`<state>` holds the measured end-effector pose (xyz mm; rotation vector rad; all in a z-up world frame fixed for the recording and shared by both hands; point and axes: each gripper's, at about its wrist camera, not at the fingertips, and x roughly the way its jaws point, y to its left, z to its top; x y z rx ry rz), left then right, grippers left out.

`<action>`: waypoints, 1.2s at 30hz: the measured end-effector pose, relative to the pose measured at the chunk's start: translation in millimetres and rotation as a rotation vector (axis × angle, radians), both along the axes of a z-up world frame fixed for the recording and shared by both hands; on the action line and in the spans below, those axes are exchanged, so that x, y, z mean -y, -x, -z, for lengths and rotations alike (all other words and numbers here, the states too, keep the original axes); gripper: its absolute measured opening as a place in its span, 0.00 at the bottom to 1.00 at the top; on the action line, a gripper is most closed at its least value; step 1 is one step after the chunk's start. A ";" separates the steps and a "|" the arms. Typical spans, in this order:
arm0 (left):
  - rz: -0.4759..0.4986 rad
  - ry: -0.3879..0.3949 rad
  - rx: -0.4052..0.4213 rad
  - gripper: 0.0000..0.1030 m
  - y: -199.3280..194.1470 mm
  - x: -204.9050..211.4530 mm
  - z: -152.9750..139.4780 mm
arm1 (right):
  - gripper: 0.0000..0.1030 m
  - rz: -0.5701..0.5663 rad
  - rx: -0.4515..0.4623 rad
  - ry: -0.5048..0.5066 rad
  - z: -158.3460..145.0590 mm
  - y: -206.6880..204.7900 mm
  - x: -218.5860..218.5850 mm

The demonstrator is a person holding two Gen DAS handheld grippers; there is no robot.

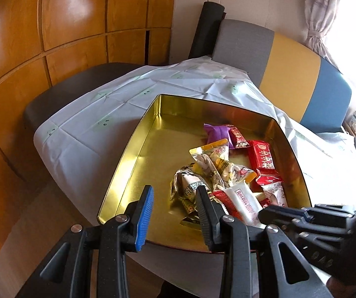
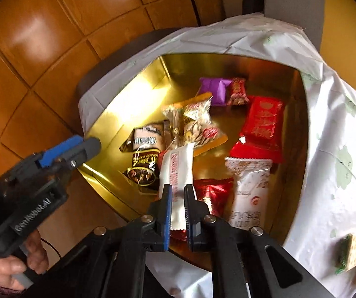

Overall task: Organize snacks
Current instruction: 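Carry the white Rose Kiss packet into the gold tray and release it with right, then grasp the yellow WEIDAN cracker pack with left while right moves over the bread bag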

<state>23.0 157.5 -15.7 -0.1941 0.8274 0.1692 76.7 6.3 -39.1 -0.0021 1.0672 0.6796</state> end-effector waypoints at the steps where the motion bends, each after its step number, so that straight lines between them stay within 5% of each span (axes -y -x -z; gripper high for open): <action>1: 0.002 0.000 0.000 0.34 -0.2 1.1 -0.5 | 0.10 0.010 0.008 -0.005 -2.8 1.5 4.9; 22: 0.073 -0.034 0.003 0.34 -1.0 30.1 -8.0 | 0.10 0.188 0.128 0.022 -25.6 23.4 96.9; 36: 0.151 -0.062 0.004 0.34 -1.3 57.0 -12.4 | 0.36 0.369 0.155 0.145 -33.4 25.0 202.7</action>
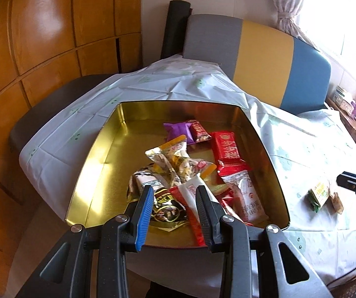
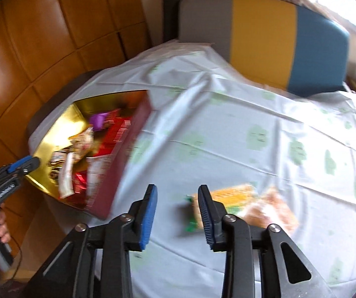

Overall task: Organize snacks
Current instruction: 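Grasp the yellow WEIDAN cracker pack with left while right moves over the bread bag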

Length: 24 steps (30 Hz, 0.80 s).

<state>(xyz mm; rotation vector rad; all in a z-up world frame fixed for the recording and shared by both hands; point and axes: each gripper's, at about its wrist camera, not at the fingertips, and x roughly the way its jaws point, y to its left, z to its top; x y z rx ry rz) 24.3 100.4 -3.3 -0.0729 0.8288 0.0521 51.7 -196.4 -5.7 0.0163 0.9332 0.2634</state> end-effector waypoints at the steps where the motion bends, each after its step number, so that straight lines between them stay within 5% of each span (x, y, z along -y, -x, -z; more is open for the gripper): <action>1: 0.006 -0.002 0.000 0.34 -0.3 2.1 0.0 | 0.39 0.014 -0.002 0.011 -0.9 0.2 8.6; 11: 0.106 -0.036 -0.011 0.34 -5.6 36.3 -0.4 | 0.60 0.212 -0.057 0.070 8.3 -7.3 114.8; 15: 0.164 -0.053 -0.019 0.34 -9.3 57.0 -0.6 | 0.62 0.375 -0.107 -0.023 26.0 -11.6 160.9; 24: 0.392 -0.071 -0.064 0.36 -21.5 131.7 2.8 | 0.65 0.472 -0.156 -0.090 29.9 -14.3 182.7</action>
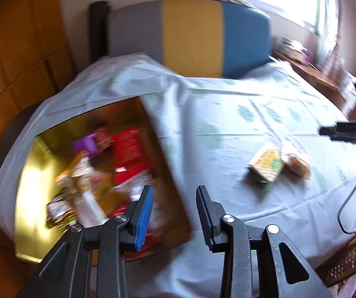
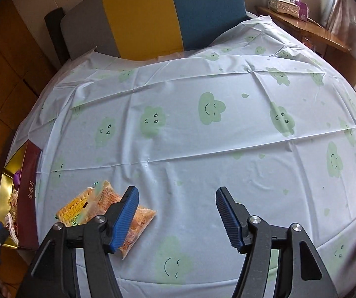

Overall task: Organize snacks
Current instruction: 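Grasp the yellow WEIDAN cracker pack with left while right moves over the bread bag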

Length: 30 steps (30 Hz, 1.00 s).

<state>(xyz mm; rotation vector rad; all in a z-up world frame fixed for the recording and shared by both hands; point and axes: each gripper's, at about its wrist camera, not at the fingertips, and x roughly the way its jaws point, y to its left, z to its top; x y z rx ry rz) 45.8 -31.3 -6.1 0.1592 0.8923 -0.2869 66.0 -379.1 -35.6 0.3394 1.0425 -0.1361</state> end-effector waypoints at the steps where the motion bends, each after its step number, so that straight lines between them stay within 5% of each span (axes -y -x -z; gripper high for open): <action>1: 0.033 0.000 -0.009 0.36 -1.3 10.3 1.1 | 0.67 -0.005 0.002 0.000 -0.6 0.9 -1.1; 8: 0.278 -0.031 -0.075 0.41 -8.8 81.4 13.8 | 0.71 -0.041 0.020 -0.012 -4.8 1.4 -10.4; 12: 0.411 -0.082 -0.123 0.61 -19.0 116.1 29.7 | 0.72 -0.050 0.031 -0.017 -7.2 2.8 -11.8; 23: 0.539 -0.183 -0.173 0.77 -59.9 160.8 62.5 | 0.74 -0.049 0.038 -0.029 -8.0 0.7 -9.4; 26: 0.518 -0.184 -0.205 0.77 -70.2 167.3 75.7 | 0.74 -0.050 0.031 -0.028 -6.7 -0.2 -9.7; 30: 0.432 -0.096 -0.207 0.56 -71.3 156.9 75.2 | 0.74 -0.045 0.018 -0.025 -3.3 -1.0 -8.4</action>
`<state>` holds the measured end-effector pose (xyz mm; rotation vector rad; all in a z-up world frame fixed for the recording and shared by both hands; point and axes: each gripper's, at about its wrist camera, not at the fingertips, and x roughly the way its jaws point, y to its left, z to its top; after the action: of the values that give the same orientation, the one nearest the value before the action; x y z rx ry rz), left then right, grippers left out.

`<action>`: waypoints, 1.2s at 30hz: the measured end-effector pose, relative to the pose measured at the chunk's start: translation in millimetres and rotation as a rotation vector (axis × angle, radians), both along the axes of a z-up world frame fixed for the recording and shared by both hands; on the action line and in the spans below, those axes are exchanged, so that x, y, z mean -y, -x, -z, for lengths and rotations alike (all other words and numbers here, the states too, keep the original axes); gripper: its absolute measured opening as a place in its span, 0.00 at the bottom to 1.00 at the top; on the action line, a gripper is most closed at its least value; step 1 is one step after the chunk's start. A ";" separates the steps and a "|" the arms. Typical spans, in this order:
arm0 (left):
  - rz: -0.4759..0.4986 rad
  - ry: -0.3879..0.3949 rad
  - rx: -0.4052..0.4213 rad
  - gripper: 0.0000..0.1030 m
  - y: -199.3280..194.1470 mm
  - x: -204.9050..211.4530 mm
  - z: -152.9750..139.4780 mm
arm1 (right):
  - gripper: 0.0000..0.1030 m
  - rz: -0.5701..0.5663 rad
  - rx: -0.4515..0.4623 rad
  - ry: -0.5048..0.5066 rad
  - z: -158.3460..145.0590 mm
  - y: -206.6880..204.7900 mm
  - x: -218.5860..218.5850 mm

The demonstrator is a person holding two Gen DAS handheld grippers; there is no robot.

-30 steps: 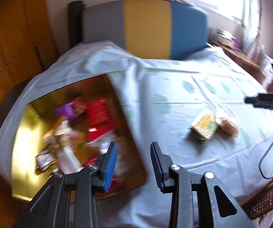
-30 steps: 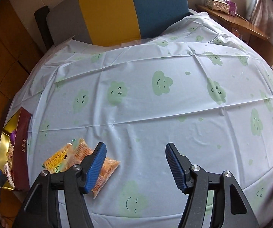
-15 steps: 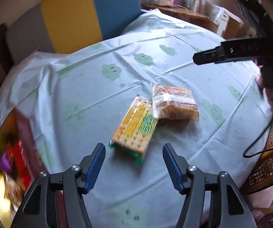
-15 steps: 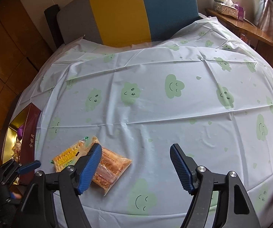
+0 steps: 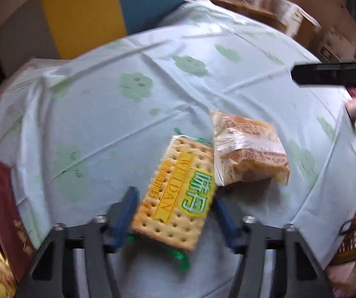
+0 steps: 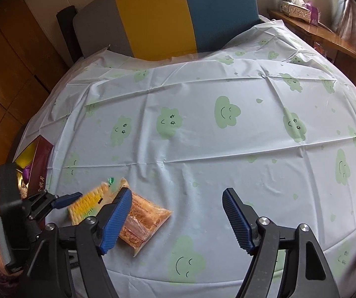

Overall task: Organize snacks
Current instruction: 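Grasp the clear bag of bread pastry with the right gripper and lift it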

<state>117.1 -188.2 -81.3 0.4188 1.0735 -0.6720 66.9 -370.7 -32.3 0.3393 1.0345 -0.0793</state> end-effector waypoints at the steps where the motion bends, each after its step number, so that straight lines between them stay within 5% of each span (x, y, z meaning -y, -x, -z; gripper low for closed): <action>1: -0.016 0.013 -0.008 0.55 2.4 -4.1 -1.1 | 0.74 -0.001 -0.005 0.003 1.0 -0.5 -0.4; 8: -0.151 0.047 0.012 0.54 41.9 -44.4 -4.0 | 0.74 -0.039 -0.023 0.003 6.3 -3.2 -7.7; 16: -0.180 0.093 0.073 0.54 68.4 -62.1 -1.5 | 0.77 -0.244 -0.051 0.033 15.9 -3.8 -50.3; 28: -0.171 0.133 0.090 0.54 69.3 -65.0 0.7 | 0.95 -0.597 -0.126 0.269 20.2 -6.9 -111.4; 36: -0.180 0.141 0.096 0.54 72.2 -66.6 0.3 | 0.89 -0.725 -0.252 0.433 56.5 -35.4 -122.1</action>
<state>44.9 -121.7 -81.6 0.2277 0.9537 -0.5577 102.3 -248.7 -88.8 -0.4577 1.3020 0.3117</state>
